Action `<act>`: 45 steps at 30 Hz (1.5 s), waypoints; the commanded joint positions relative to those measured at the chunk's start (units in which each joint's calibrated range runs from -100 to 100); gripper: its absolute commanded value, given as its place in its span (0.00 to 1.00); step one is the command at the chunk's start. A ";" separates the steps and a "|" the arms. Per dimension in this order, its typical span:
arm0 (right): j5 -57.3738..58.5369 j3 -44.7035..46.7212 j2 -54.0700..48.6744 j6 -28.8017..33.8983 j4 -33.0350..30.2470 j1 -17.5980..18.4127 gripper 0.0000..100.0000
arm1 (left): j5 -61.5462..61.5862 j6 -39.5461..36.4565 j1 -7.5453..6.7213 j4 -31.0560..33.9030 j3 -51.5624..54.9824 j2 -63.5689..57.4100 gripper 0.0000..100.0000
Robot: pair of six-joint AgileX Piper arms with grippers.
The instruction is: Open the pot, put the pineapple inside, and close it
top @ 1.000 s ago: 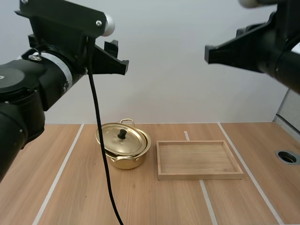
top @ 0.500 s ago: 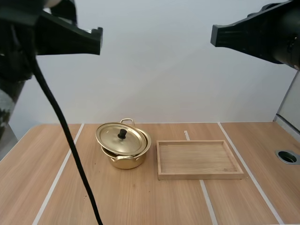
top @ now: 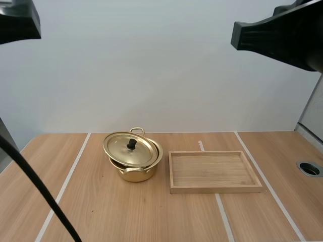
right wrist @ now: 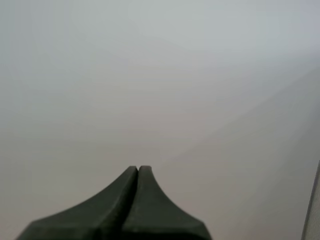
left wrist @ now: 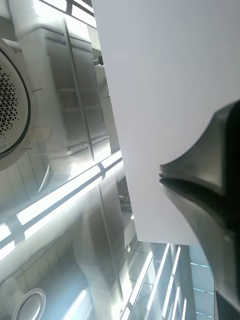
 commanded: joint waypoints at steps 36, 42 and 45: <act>-0.36 -0.42 -0.41 -0.06 0.42 -0.28 0.00 | 38.15 -63.91 -0.06 69.92 36.07 -2.91 0.00; -0.36 -0.42 -0.41 -0.06 0.42 -0.28 0.00 | 46.59 -66.63 -0.06 75.58 40.66 -2.91 0.00; -0.36 -0.42 -0.41 -0.06 0.42 -0.28 0.00 | 49.29 -69.49 -0.06 75.58 42.04 -2.91 0.00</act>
